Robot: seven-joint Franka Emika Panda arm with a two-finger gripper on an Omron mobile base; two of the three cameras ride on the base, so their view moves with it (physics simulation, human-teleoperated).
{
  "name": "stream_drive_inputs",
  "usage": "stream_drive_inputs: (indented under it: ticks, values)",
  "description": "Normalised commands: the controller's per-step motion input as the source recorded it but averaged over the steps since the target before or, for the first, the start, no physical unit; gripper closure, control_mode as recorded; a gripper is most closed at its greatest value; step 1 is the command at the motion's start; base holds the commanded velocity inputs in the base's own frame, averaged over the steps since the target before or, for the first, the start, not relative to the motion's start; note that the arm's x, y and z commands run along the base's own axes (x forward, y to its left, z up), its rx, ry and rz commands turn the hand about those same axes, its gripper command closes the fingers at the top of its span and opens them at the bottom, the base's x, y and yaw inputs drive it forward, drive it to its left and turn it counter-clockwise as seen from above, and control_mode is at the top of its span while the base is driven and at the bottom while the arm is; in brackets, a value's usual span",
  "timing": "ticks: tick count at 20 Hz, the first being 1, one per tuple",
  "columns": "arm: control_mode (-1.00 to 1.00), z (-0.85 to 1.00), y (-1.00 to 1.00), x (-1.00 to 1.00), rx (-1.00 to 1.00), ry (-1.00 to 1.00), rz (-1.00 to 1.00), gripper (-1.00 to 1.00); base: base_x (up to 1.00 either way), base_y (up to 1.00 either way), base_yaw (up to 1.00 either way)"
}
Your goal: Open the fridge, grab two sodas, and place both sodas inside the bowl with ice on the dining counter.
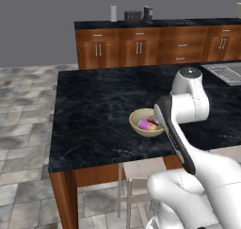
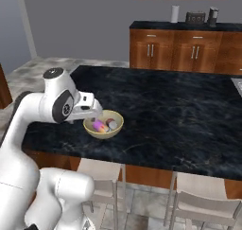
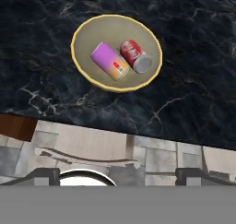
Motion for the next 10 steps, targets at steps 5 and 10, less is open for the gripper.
stream_drive_inputs:
  ticks: [5,10]
  values:
    - [-1.0,0.03,0.0,-0.81,0.0,-0.16,-0.02,-1.0,0.0,0.0,0.0]
    - [-1.0,0.12,0.0,-0.66,0.0,-0.16,-0.01,-1.0,0.0,0.0,0.0]
